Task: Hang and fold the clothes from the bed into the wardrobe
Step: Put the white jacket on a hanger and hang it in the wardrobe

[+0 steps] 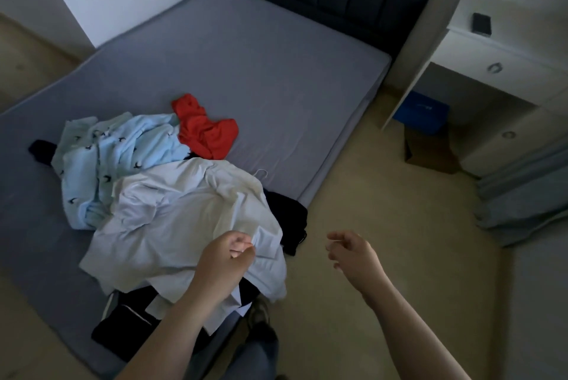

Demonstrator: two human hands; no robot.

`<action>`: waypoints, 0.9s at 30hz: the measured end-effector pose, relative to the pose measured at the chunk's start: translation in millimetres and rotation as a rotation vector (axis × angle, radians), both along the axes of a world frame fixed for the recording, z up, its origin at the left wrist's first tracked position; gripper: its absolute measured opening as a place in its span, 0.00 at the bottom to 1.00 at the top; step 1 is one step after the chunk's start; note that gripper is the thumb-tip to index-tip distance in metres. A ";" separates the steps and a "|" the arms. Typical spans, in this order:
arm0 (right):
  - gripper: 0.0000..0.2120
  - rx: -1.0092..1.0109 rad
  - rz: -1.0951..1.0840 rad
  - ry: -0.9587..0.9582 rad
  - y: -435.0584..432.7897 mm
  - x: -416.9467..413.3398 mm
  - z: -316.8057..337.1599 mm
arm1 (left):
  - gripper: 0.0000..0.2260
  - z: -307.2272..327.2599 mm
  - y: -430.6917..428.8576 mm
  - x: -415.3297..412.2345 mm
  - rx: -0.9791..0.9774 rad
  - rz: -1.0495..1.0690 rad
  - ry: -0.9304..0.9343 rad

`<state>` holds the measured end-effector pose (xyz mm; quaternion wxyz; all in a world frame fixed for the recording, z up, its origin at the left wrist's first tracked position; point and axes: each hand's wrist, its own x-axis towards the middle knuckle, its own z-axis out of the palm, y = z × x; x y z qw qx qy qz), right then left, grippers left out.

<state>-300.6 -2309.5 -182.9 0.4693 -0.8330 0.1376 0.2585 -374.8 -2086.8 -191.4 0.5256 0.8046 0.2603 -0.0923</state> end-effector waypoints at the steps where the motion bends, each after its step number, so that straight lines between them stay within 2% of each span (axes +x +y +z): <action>1: 0.06 -0.009 0.010 0.005 5.2 12.8 0.4 | 0.06 0.4 3.2 11.5 0.005 -0.007 0.008; 9: 0.08 0.004 0.043 0.017 37.7 97.1 -7.1 | 0.06 -6.9 27.0 93.5 0.048 -0.014 0.019; 17: 0.08 -0.013 0.185 0.070 49.5 175.0 -35.2 | 0.06 -30.7 31.8 142.9 0.066 0.049 0.067; 21: 0.09 -0.015 0.285 0.103 52.3 213.4 -60.4 | 0.05 -53.8 27.6 165.5 0.103 0.136 0.124; 27: 0.05 -0.096 0.424 0.108 58.3 268.4 -118.8 | 0.05 -116.2 20.1 197.6 0.138 0.209 0.236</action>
